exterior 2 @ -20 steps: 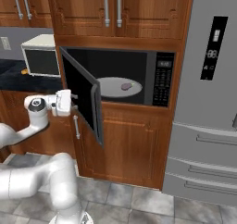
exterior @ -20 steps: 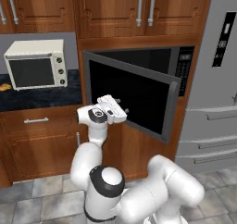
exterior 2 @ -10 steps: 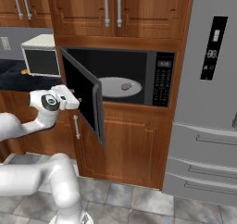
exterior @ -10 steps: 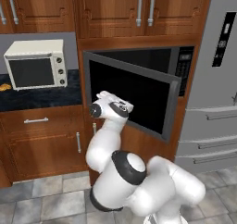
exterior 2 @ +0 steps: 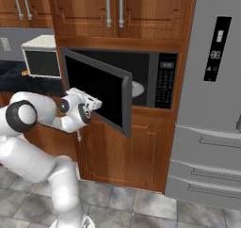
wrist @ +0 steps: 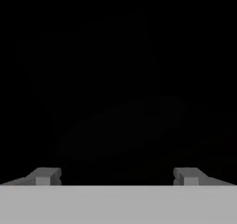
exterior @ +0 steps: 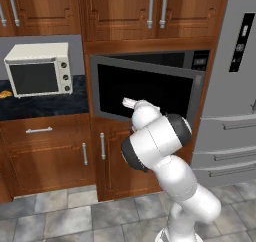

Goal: Close the microwave door.

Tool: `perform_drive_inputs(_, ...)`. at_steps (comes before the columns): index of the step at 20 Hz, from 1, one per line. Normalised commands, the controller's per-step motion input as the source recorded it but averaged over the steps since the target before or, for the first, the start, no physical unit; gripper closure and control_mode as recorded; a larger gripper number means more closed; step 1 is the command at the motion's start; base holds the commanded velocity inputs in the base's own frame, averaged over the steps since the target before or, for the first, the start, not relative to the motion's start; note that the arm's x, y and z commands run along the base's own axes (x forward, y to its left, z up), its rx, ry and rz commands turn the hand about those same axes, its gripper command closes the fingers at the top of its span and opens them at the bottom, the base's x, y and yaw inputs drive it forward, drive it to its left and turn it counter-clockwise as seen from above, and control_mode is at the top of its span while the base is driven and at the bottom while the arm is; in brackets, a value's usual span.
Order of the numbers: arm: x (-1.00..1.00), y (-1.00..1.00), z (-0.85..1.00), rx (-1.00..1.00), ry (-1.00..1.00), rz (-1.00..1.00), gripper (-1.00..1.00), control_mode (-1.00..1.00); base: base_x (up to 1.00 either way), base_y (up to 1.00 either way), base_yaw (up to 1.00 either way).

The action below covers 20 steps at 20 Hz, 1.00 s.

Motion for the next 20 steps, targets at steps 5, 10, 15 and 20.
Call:
perform_drive_inputs(5,0.08,-0.30,0.43,0.03,0.00,0.31,-1.00,-1.00,0.00,0.00,0.00)
perform_drive_inputs(10,0.16,-0.14,0.76,0.06,0.06,0.16,-1.00,-1.00,0.00,0.00,0.00)
perform_drive_inputs(15,0.33,-0.24,0.48,0.03,0.15,0.02,-1.00,-1.00,0.00,0.00,0.00)
perform_drive_inputs(20,0.49,-0.38,0.16,0.00,0.14,0.00,-1.00,-1.00,0.00,0.00,0.00)
